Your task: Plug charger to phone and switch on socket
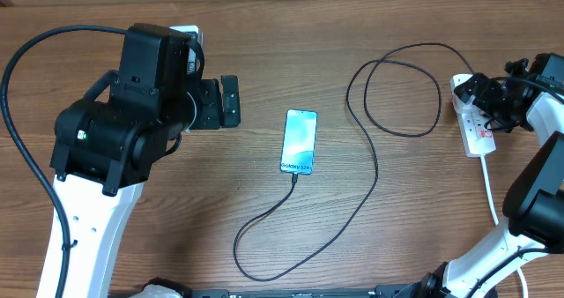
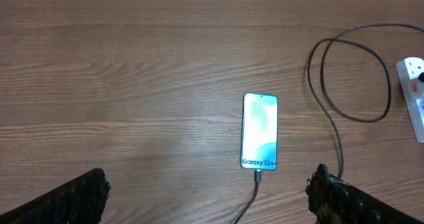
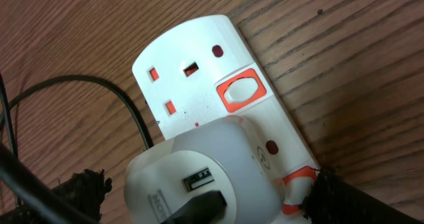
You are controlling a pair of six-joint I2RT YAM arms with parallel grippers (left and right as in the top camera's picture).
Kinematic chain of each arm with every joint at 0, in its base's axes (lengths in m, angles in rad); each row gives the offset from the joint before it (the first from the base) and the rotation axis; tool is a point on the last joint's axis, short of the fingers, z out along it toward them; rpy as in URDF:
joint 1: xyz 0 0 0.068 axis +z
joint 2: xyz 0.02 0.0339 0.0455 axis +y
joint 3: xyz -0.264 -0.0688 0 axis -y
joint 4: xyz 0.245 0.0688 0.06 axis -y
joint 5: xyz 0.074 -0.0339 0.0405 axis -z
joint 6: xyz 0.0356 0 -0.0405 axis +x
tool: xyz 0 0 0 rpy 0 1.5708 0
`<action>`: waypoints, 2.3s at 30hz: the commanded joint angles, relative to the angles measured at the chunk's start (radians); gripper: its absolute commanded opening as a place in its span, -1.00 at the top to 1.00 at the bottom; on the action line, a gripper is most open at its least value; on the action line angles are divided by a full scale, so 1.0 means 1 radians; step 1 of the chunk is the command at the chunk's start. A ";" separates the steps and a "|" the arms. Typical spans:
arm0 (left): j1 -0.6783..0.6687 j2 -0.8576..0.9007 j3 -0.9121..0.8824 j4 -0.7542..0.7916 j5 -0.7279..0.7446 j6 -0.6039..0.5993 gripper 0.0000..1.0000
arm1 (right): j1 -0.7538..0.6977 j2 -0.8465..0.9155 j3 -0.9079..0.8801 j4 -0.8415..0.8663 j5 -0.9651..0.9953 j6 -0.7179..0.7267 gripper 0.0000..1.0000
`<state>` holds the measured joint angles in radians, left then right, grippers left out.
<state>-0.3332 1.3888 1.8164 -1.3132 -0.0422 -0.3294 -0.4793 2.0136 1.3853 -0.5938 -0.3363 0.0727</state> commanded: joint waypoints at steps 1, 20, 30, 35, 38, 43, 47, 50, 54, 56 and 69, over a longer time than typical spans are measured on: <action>0.005 0.005 0.004 0.001 -0.013 0.019 -0.99 | 0.009 0.009 -0.006 -0.005 -0.098 -0.023 -1.00; 0.006 0.005 0.004 0.001 -0.013 0.019 -0.99 | 0.009 0.009 -0.006 -0.045 -0.131 -0.021 -1.00; 0.006 0.005 0.004 0.001 -0.013 0.019 -0.99 | 0.009 0.009 -0.006 -0.048 -0.164 -0.026 -1.00; 0.006 0.005 0.004 0.001 -0.013 0.019 -0.99 | 0.009 0.009 -0.006 -0.052 -0.167 -0.026 -1.00; 0.006 0.005 0.004 0.001 -0.013 0.019 -0.99 | 0.009 0.009 -0.006 -0.055 -0.171 -0.026 -0.99; 0.006 0.005 0.004 0.001 -0.013 0.019 -0.99 | 0.009 0.009 -0.007 -0.058 -0.182 -0.026 -1.00; 0.006 0.005 0.004 0.001 -0.013 0.019 -0.99 | 0.009 0.009 -0.007 -0.065 -0.183 -0.026 -1.00; 0.006 0.005 0.004 0.001 -0.013 0.019 -0.99 | 0.009 0.009 -0.007 -0.067 -0.182 -0.026 -1.00; 0.006 0.005 0.004 0.001 -0.013 0.019 -0.99 | 0.009 0.009 -0.007 -0.067 -0.182 -0.023 -1.00; 0.006 0.005 0.004 0.001 -0.013 0.019 -0.99 | 0.009 0.009 -0.007 -0.066 -0.182 -0.014 -1.00; 0.006 0.005 0.004 0.001 -0.013 0.019 -0.99 | 0.008 -0.026 -0.002 -0.101 -0.063 0.064 -1.00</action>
<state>-0.3332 1.3888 1.8164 -1.3132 -0.0422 -0.3290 -0.4816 2.0022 1.3987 -0.6804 -0.4526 0.1013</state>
